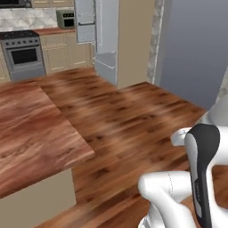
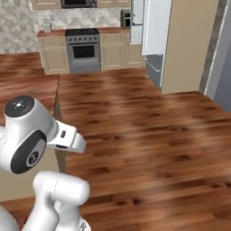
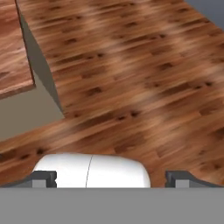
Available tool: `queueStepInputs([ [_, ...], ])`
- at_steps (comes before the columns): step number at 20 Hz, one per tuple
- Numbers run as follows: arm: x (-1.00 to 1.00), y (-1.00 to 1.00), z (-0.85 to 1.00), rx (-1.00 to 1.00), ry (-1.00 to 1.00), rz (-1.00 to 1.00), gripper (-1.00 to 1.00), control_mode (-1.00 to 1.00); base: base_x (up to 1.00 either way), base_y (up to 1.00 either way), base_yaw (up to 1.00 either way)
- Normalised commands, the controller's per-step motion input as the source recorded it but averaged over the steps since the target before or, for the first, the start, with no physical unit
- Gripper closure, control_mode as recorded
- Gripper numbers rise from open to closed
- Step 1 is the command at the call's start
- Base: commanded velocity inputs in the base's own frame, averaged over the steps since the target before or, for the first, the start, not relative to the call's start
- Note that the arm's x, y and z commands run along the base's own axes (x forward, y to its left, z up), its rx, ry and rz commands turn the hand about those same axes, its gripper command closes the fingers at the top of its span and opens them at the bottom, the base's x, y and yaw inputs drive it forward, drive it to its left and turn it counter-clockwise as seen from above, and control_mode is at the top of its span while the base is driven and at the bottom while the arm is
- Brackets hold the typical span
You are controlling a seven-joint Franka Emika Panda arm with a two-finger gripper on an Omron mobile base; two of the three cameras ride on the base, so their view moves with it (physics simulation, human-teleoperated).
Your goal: Open the fridge, grab two sodas, and place both sodas inside the bowl with ice on the dining counter.
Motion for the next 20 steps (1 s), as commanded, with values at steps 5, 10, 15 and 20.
queueStepInputs([
  [5, 0.00, 0.00, 0.00, 0.00, 0.00, 0.00, -1.00, 1.00, 0.99, -0.68, -0.06],
  [10, 0.00, 0.00, 0.00, 0.00, 0.00, 0.00, -1.00, 1.00, 1.00, -0.65, -0.01],
  [15, 0.00, 0.00, 0.00, 0.00, 0.00, 0.00, -1.00, 1.00, 1.00, -0.32, -0.01],
  [20, 0.00, 0.00, 0.00, 0.00, 0.00, 0.00, -1.00, 1.00, 1.00, 0.10, 0.00],
])
